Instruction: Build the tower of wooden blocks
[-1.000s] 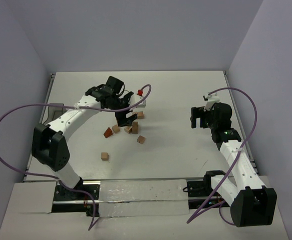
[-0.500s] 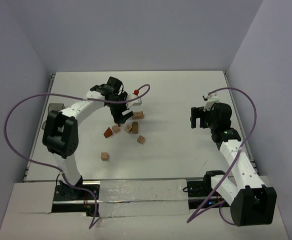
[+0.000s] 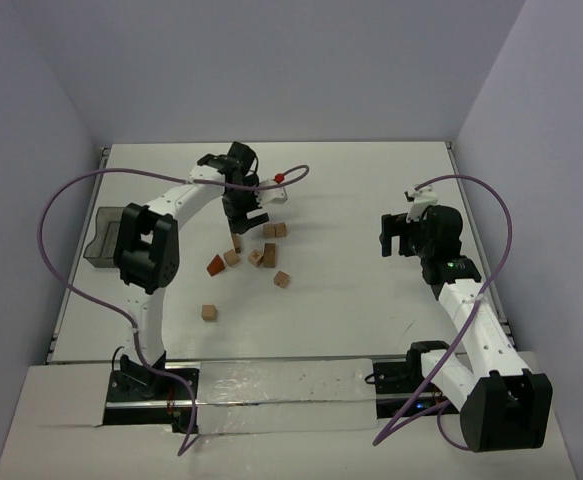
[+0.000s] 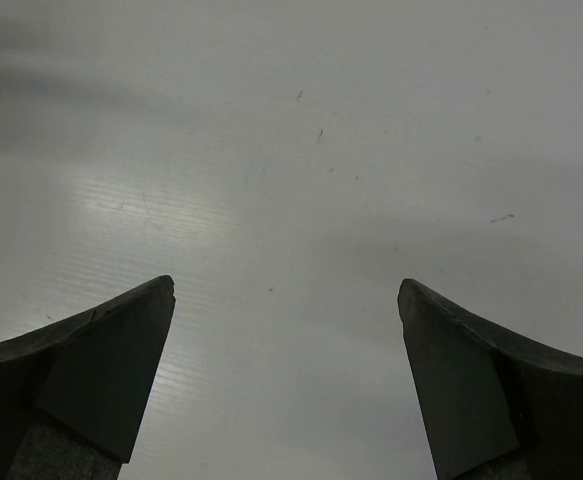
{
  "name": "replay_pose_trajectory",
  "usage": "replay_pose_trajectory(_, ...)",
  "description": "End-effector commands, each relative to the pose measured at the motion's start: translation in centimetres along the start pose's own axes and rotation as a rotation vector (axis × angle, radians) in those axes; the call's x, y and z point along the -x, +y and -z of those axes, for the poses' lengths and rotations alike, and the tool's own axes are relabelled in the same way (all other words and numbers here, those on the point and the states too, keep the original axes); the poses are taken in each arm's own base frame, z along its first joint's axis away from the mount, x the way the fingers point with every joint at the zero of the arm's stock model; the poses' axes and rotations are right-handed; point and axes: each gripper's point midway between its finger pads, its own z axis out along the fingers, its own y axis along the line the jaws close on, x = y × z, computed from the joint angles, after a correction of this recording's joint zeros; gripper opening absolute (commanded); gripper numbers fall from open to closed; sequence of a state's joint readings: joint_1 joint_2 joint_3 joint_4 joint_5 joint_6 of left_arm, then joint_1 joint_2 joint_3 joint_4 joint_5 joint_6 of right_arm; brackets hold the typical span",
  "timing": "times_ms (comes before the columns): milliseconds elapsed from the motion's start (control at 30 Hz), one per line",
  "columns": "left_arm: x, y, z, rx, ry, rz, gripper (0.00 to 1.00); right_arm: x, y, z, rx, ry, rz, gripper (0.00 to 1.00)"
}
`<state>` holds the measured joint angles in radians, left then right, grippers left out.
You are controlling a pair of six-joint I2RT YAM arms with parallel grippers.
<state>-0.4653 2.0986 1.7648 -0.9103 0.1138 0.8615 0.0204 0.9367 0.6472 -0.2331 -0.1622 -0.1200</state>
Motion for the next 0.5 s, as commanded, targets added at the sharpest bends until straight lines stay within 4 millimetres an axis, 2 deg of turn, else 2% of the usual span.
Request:
replay_pose_trajectory(0, -0.3, 0.0, 0.5, -0.051, 0.046, -0.03, 0.95, 2.0, 0.0, 0.3, -0.002, -0.049, 0.007, 1.0)
replay_pose_trajectory(467, -1.5, -2.4, -0.4, -0.184, 0.111, -0.02, 0.95, 2.0, 0.0, 0.1, -0.001, -0.042, 0.005, 1.0)
